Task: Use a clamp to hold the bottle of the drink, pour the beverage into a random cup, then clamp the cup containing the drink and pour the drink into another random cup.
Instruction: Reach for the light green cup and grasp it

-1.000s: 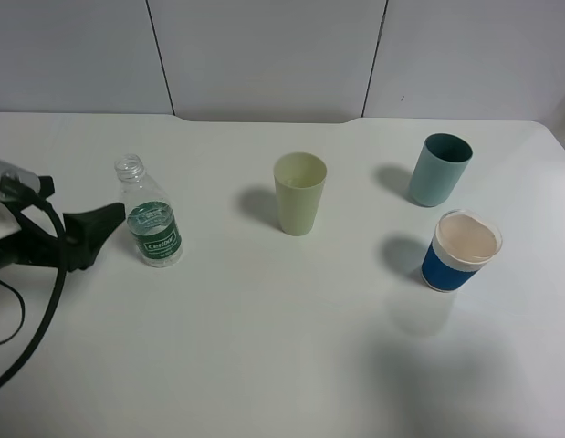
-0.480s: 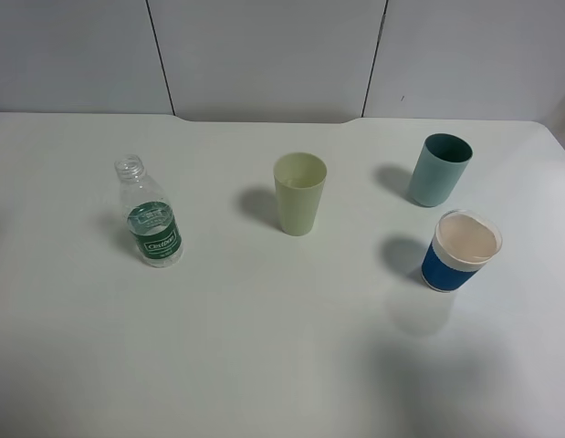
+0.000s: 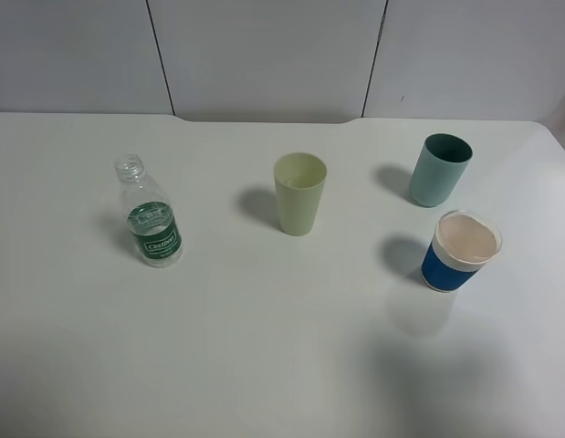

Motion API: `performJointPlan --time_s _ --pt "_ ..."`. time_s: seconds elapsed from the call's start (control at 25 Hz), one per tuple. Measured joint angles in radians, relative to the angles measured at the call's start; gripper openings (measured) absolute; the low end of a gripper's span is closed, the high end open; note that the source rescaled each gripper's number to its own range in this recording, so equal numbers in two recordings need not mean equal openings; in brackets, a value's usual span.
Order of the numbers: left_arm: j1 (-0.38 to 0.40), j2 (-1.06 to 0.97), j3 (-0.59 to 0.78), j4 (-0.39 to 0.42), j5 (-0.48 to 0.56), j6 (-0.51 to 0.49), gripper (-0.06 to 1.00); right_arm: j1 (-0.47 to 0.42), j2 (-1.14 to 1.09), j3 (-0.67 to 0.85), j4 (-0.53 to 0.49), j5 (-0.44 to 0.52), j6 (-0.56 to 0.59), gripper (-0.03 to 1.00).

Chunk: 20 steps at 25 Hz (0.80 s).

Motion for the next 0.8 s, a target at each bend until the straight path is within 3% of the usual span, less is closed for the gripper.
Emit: performJointPlan --time_s 0.16,0.32,0.44,0.64,0.8 --pt "0.000 -0.137 -0.034 0.001 0.166 -0.011 1.00 0.000 0.000 0.000 0.000 0.000 0.000 1.00" --pt "0.000 -0.174 -0.037 0.004 0.234 -0.031 1.00 0.000 0.000 0.000 0.000 0.000 0.000 1.00" --pt "0.020 -0.250 -0.039 0.005 0.377 -0.041 1.00 0.000 0.000 0.000 0.000 0.000 0.000 1.00" --pt "0.126 -0.318 -0.039 -0.003 0.470 -0.015 1.00 0.000 0.000 0.000 0.000 0.000 0.000 1.00" --pt "0.154 -0.355 -0.035 -0.031 0.487 0.021 1.00 0.000 0.000 0.000 0.000 0.000 0.000 1.00"
